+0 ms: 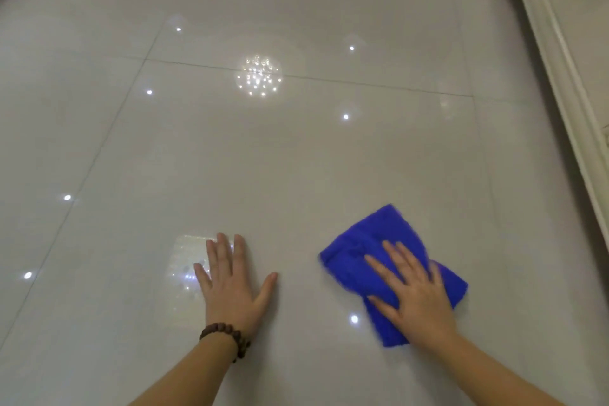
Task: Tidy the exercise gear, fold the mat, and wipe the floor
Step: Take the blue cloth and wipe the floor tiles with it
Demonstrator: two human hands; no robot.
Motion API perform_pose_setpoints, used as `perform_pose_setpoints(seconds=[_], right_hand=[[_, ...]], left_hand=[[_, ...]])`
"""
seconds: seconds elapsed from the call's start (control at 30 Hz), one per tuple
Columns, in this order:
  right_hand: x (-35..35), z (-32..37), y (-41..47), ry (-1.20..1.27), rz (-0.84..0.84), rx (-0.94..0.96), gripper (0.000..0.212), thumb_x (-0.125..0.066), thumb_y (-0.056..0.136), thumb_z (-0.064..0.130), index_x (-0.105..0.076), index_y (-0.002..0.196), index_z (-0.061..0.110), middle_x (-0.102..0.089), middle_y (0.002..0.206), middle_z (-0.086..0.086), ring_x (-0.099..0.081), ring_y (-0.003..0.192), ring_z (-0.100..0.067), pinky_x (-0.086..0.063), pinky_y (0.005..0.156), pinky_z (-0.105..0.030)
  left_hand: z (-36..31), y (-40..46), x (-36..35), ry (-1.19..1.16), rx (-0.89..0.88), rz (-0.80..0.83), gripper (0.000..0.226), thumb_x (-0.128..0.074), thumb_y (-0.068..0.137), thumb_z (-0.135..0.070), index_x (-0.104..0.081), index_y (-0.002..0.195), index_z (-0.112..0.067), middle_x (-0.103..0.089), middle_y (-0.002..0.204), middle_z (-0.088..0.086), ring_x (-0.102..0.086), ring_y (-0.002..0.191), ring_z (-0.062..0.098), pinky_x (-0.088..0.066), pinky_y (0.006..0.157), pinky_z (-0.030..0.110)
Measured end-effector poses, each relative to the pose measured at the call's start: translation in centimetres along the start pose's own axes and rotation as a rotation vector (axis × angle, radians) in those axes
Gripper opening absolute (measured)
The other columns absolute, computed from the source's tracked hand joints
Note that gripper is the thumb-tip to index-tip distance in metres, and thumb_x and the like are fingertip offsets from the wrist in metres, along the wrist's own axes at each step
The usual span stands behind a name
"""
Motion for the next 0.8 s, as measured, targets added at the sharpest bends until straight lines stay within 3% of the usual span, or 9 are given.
perform_pose_setpoints(seconds=[0.13, 0.23, 0.33, 0.47, 0.53, 0.57, 0.7, 0.73, 0.8], right_hand=[[1.3, -13.3, -6.9, 0.118, 0.014, -0.746, 0.075, -0.027, 0.08, 0.069, -0.028, 0.147, 0.036, -0.023, 0.156, -0.002, -0.019, 0.143, -0.022, -0.022, 0.105, -0.059], [1.9, -14.1, -8.6, 0.278, 0.01, -1.128, 0.079, -0.025, 0.081, 0.071, -0.024, 0.149, 0.03, -0.014, 0.158, -0.005, -0.01, 0.145, -0.026, -0.014, 0.108, -0.063], [1.1, -5.0, -4.5, 0.2, -0.072, -0.852, 0.069, -0.035, 0.083, 0.061, -0.038, 0.144, 0.029, -0.029, 0.153, -0.009, -0.025, 0.141, -0.029, -0.021, 0.103, -0.063], [-0.4, 11.7, -3.6, 0.046, -0.003, 0.007, 0.064, -0.041, 0.082, 0.064, -0.039, 0.141, 0.039, -0.032, 0.152, 0.001, -0.034, 0.138, -0.022, -0.025, 0.102, -0.052], [-0.7, 11.3, -4.8, 0.029, -0.001, 0.149, 0.063, -0.041, 0.083, 0.063, -0.035, 0.142, 0.042, -0.026, 0.154, 0.006, -0.031, 0.139, -0.018, -0.026, 0.103, -0.051], [-0.7, 8.6, -5.3, 0.033, -0.014, 0.037, 0.062, -0.042, 0.084, 0.061, -0.036, 0.142, 0.041, -0.028, 0.154, 0.006, -0.03, 0.139, -0.017, -0.028, 0.103, -0.05], [0.6, -4.9, -10.8, 0.252, 0.0, -0.951, 0.061, -0.035, 0.093, 0.058, -0.022, 0.149, 0.035, -0.015, 0.158, -0.002, -0.011, 0.145, -0.022, -0.017, 0.11, -0.059], [0.8, -5.4, -11.8, 0.307, 0.032, -1.083, 0.064, -0.033, 0.093, 0.058, -0.017, 0.15, 0.034, -0.008, 0.159, -0.002, -0.005, 0.146, -0.023, -0.013, 0.111, -0.06], [1.1, -3.0, -11.6, 0.265, 0.093, -1.061, 0.066, -0.031, 0.093, 0.059, -0.01, 0.151, 0.033, -0.001, 0.16, -0.002, 0.0, 0.146, -0.023, -0.012, 0.112, -0.059]], left_hand=[[3.1, -4.3, -1.0, 0.055, 0.021, -0.029, 0.09, -0.009, 0.082, -0.073, 0.009, 0.153, -0.021, 0.022, 0.157, 0.004, 0.031, 0.142, 0.017, 0.019, 0.113, 0.052], [4.6, -7.0, -2.4, 0.101, 0.079, 0.009, 0.089, -0.007, 0.084, -0.073, 0.001, 0.154, -0.018, 0.012, 0.16, 0.007, 0.023, 0.145, 0.018, 0.016, 0.113, 0.054], [5.0, -7.9, -3.4, 0.128, 0.097, 0.032, 0.084, -0.006, 0.091, -0.068, -0.008, 0.154, -0.013, -0.006, 0.16, 0.013, 0.007, 0.148, 0.022, 0.006, 0.113, 0.059], [5.3, -7.8, -3.6, 0.171, 0.097, 0.049, 0.086, 0.007, 0.085, -0.071, 0.004, 0.152, -0.017, 0.009, 0.159, 0.008, 0.013, 0.148, 0.023, 0.006, 0.113, 0.061], [5.3, -7.7, -3.3, 0.144, 0.078, 0.051, 0.088, 0.004, 0.083, -0.072, 0.006, 0.151, -0.017, 0.013, 0.158, 0.007, 0.014, 0.148, 0.023, 0.008, 0.113, 0.061], [5.2, -7.7, -3.1, 0.123, 0.062, 0.064, 0.089, 0.002, 0.081, -0.072, 0.008, 0.151, -0.017, 0.017, 0.157, 0.007, 0.017, 0.147, 0.023, 0.011, 0.112, 0.06], [5.2, -8.1, -2.0, 0.077, 0.033, 0.147, 0.089, 0.0, 0.08, -0.069, 0.018, 0.15, -0.018, 0.026, 0.157, 0.007, 0.028, 0.144, 0.022, 0.016, 0.113, 0.054], [5.2, -8.4, -1.6, 0.056, 0.022, 0.154, 0.085, -0.009, 0.087, -0.067, 0.015, 0.152, -0.018, 0.024, 0.158, 0.008, 0.026, 0.144, 0.022, 0.015, 0.114, 0.052], [5.1, -9.3, -1.3, 0.026, -0.006, 0.159, 0.078, -0.024, 0.096, -0.056, 0.012, 0.153, -0.016, 0.023, 0.159, 0.009, 0.025, 0.145, 0.023, 0.011, 0.117, 0.051]])
Point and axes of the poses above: each hand's wrist, its own y-axis towards the middle knuckle, its own x-axis out of the back of the hand, z = x × y, the point moved 7 cm from there along y, towards the middle knuckle
